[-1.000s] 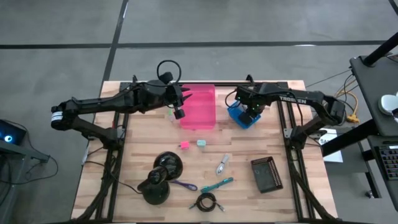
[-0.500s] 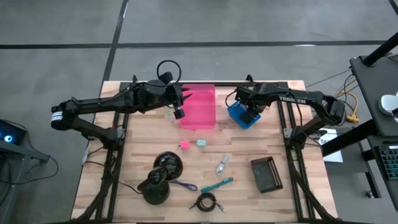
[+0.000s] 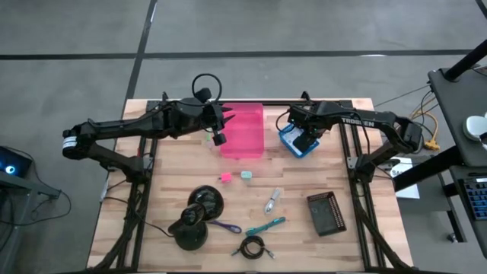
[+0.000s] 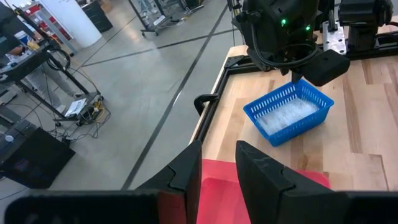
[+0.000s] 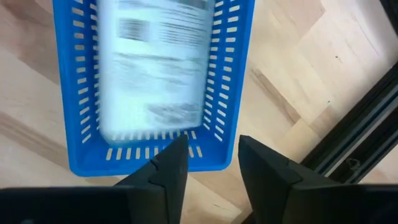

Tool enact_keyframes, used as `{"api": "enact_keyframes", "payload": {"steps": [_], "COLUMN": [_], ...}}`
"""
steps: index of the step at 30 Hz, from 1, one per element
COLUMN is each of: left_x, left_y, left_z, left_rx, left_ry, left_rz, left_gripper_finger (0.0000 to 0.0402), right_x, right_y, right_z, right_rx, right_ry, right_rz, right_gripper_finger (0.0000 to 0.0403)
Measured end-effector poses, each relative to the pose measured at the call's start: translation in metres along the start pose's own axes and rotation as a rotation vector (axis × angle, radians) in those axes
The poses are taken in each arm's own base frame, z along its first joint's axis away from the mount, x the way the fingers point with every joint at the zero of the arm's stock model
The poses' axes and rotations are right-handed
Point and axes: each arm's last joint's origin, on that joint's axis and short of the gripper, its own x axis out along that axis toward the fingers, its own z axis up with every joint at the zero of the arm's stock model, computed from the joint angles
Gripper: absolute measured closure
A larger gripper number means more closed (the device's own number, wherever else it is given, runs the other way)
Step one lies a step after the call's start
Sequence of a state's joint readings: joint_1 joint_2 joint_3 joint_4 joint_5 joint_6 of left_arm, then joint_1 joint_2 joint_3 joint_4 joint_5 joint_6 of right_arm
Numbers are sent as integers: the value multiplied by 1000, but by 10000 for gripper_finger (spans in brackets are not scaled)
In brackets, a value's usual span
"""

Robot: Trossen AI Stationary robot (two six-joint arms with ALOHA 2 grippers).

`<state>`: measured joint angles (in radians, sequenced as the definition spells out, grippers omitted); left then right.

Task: Pick and place items into bin
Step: Put the card reader box into the blue bin

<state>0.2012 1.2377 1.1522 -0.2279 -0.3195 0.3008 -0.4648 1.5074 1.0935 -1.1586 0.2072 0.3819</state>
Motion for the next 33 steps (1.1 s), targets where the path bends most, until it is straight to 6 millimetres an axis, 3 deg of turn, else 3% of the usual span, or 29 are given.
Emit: {"api": "enact_keyframes", "payload": {"steps": [9,13,18,24,33], "left_x": [0,0,0,0,-1], "left_y": [0,0,-1,-3,-3], "left_z": [0,0,-3,-10,-12], "left_rx": [0,0,7,27,31], "left_ry": [0,2,30,100,116], "left_rz": [0,-1,-9,-29,-32], "left_gripper_finger": [319,319,319,319,319], "right_x": [-17,-30,-45,-49,-32], "right_y": [0,9,28,43,46], "right_z": [8,13,12,2,-24], "right_rx": [14,-85,-264,-303,-497], "right_ry": [-62,-173,-377,-714,-1260], "right_rz": [26,62,121,233,467], "right_gripper_finger": [278,284,289,287,290]}}
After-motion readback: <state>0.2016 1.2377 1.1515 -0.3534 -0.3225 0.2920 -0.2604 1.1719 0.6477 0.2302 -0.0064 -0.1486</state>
